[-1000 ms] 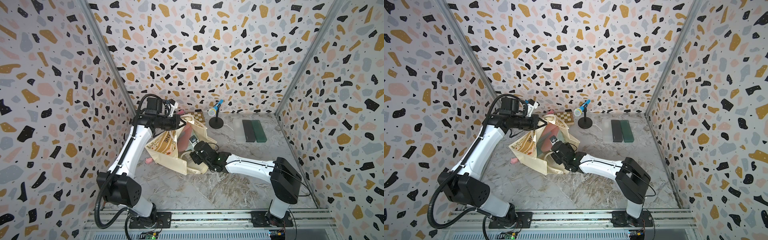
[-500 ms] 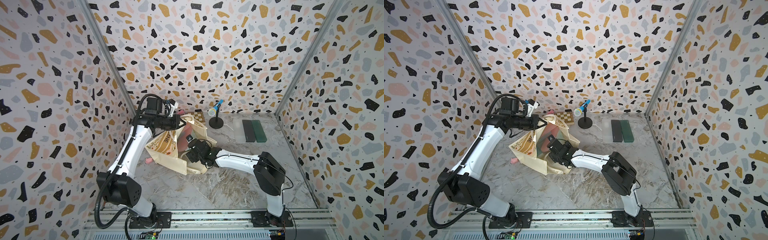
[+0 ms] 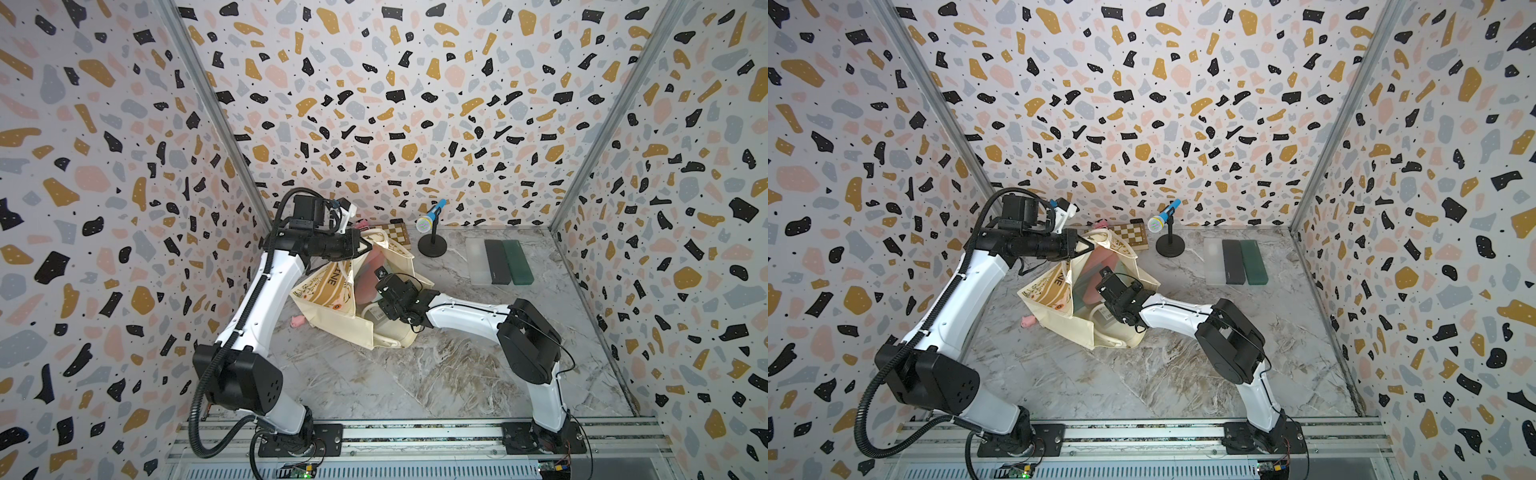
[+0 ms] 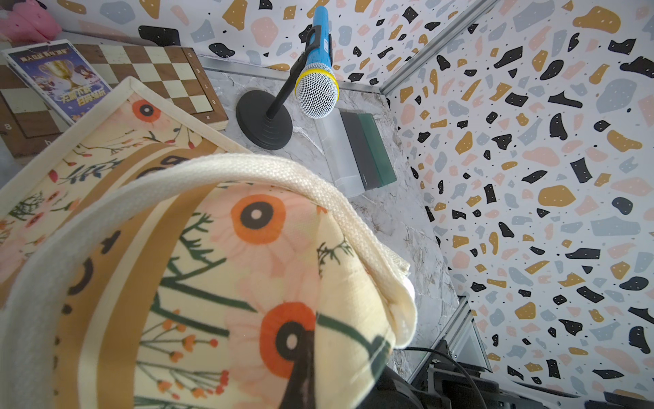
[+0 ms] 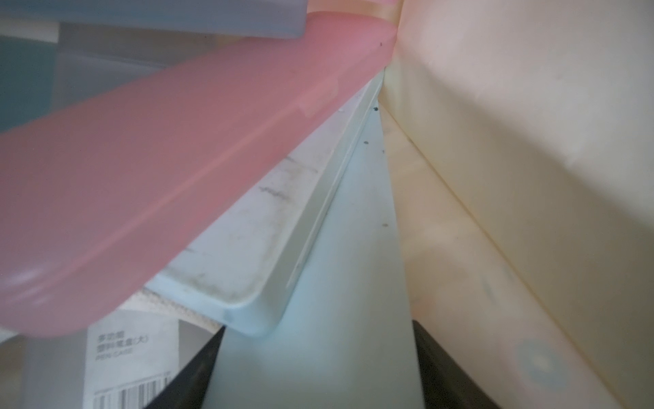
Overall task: Take out the pencil case from the canvas bag
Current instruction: Pick up the pencil case from the canvas bag.
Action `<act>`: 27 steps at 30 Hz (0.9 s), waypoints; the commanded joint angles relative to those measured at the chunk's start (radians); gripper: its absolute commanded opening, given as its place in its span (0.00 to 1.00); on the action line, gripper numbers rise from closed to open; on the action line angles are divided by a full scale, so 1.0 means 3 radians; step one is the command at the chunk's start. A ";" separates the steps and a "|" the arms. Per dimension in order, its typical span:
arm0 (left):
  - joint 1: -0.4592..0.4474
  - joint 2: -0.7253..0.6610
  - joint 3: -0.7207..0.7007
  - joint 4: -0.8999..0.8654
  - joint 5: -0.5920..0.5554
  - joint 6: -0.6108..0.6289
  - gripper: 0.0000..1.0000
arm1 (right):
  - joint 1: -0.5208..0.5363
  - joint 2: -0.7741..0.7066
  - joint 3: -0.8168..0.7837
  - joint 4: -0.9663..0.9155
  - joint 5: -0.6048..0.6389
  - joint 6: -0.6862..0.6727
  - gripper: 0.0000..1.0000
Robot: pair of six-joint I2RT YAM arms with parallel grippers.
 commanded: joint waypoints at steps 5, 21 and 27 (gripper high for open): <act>-0.0020 -0.0099 0.0057 0.0128 0.0058 0.0060 0.00 | 0.0024 -0.0303 -0.0095 0.0017 0.0082 0.0062 0.62; 0.0004 -0.0084 0.0138 -0.0153 -0.0867 0.0075 0.00 | 0.0153 -0.1509 -0.0991 0.0106 -0.0356 0.0053 0.55; 0.0016 -0.0065 0.0149 -0.0203 -0.1062 0.0073 0.00 | 0.0161 -0.1969 -0.1319 0.0173 -0.0550 -0.0112 0.55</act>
